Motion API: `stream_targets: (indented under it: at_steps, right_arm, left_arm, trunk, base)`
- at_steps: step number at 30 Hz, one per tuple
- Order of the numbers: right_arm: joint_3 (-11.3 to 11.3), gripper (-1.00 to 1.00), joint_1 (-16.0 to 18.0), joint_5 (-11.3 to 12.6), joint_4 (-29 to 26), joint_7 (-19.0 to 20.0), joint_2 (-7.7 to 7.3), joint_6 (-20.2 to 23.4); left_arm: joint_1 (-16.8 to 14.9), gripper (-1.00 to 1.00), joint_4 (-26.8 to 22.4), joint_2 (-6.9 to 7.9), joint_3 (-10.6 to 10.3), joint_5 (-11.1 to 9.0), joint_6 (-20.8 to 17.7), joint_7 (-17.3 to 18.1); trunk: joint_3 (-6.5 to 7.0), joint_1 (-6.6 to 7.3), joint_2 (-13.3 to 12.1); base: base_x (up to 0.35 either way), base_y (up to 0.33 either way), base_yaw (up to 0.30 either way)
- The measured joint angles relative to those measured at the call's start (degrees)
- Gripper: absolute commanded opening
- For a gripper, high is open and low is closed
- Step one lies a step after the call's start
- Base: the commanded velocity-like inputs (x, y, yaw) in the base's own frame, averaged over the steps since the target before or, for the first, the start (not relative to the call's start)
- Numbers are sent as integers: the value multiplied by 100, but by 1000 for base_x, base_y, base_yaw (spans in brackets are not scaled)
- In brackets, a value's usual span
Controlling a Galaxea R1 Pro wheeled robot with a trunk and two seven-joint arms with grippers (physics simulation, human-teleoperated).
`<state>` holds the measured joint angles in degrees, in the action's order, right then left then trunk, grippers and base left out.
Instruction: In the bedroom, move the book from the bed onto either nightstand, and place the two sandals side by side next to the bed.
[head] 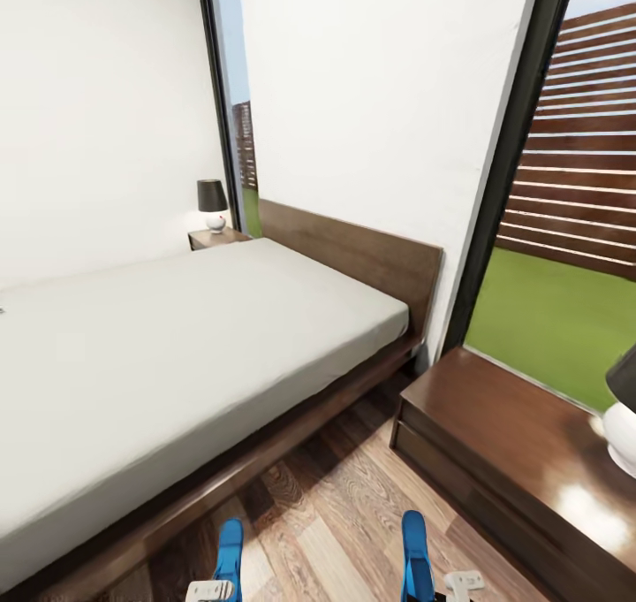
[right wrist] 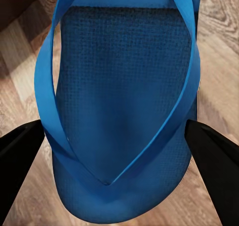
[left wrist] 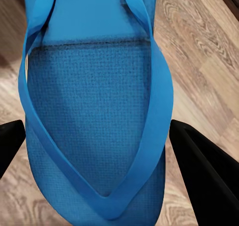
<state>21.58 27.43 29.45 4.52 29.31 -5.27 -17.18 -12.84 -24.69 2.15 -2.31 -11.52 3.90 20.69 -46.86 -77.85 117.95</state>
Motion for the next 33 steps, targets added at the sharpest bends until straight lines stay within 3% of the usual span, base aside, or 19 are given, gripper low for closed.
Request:
stream_targets:
  at_steps: [33]
  right_arm:
    - [-1, -100, 0, 0, 0, -2, -2, 0]
  left_arm:
    - [2, -100, 0, 0, 0, 1, 0, 1]
  trunk:
    - [0, 0, 0]
  base:
    - [0, 0, 149]
